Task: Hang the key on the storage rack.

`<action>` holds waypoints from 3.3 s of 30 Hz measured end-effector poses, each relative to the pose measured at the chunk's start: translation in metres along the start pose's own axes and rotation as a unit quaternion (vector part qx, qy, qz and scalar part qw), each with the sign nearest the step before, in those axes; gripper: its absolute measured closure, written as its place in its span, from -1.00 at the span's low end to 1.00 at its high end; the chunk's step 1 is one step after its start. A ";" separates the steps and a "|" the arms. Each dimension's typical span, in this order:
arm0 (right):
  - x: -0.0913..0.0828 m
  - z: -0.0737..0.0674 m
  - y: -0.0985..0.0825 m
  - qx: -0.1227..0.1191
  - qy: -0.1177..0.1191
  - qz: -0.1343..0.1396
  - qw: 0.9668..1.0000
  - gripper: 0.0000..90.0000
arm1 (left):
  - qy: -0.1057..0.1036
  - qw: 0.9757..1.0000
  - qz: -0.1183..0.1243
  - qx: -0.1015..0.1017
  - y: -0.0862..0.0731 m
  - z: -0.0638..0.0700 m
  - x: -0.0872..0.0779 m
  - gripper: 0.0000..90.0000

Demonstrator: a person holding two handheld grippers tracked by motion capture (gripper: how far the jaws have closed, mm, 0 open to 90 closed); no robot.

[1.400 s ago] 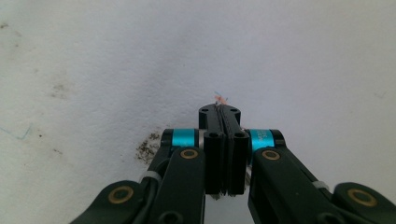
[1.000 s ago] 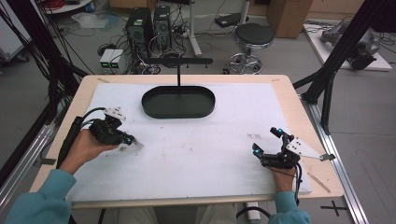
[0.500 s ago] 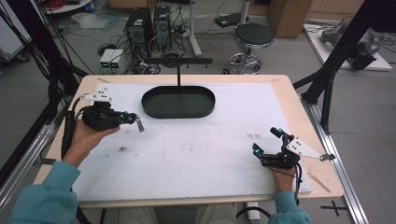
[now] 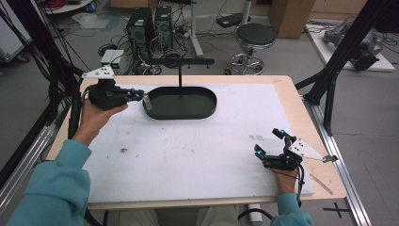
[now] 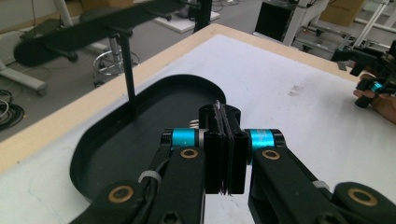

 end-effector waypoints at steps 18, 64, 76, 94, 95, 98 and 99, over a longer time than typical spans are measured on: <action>0.000 0.000 0.000 0.003 0.000 0.000 1.000 -0.99 | 0.013 1.000 0.000 0.025 0.055 -0.026 0.026 0.96; 0.000 0.000 0.000 0.002 0.000 0.000 1.000 -0.99 | 0.093 0.990 -0.099 -0.022 0.051 -0.064 0.083 0.96; 0.000 0.001 0.000 0.001 0.001 0.002 1.000 -0.99 | 0.108 0.988 -0.107 -0.032 0.050 -0.066 0.084 0.96; 0.000 0.001 0.000 0.002 0.001 0.003 1.000 -0.99 | 0.126 0.984 -0.119 -0.030 0.050 -0.067 0.085 0.96; 0.000 0.001 0.000 0.003 0.001 0.003 1.000 -0.99 | 0.127 0.984 -0.119 -0.030 0.050 -0.067 0.085 0.96; 0.000 0.001 0.000 0.002 0.001 0.002 1.000 -0.99 | 0.128 0.984 -0.119 -0.032 0.049 -0.068 0.085 0.96; 0.000 0.001 0.000 0.002 0.001 0.002 1.000 -0.99 | 0.127 0.984 -0.119 -0.032 0.049 -0.068 0.085 0.96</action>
Point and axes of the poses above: each handheld gripper's, and its own axes: x roughly forward along the jaws, y roughly out of its top, z roughly to its right, the point moved 1 cm from there along x, roughly forward along the jaws, and after that the axes turned 7 degrees about y, right-handed, at the moved point
